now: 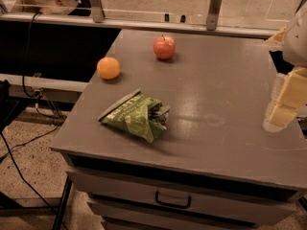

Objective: Move apple near orange

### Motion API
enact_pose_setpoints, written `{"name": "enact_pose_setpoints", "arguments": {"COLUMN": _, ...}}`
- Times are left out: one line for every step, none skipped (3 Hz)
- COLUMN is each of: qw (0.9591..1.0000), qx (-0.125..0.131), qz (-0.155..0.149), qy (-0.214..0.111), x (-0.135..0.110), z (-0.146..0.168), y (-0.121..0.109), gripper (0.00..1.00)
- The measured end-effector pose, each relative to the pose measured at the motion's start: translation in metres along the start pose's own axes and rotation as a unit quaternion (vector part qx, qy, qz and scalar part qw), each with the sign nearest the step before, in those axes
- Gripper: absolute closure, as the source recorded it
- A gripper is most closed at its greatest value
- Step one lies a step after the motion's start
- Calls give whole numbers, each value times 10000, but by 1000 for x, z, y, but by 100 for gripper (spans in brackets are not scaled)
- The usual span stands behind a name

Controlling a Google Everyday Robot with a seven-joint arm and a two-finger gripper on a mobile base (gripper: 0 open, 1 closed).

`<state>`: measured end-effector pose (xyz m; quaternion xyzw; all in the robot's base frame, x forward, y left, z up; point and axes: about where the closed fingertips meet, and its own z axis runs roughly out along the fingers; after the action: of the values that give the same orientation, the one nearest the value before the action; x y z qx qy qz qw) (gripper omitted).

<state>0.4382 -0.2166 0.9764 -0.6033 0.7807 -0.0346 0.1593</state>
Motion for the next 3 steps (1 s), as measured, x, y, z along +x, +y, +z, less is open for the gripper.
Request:
{"name": "enact_pose_setpoints", "arguments": {"qw": 10000, "qx": 1, "qz": 0, "qy": -1, "x": 0, "z": 0, "y": 0, "gripper": 0}}
{"name": "enact_pose_setpoints", "arguments": {"qw": 9998, "qx": 71, "qz": 93, "qy": -190, "x": -2, "z": 8, "y": -7, "gripper": 0}}
{"name": "enact_pose_setpoints", "arguments": {"qw": 9973, "qx": 357, "qz": 115, "qy": -628, "x": -13, "z": 23, "y": -53, "gripper": 0}}
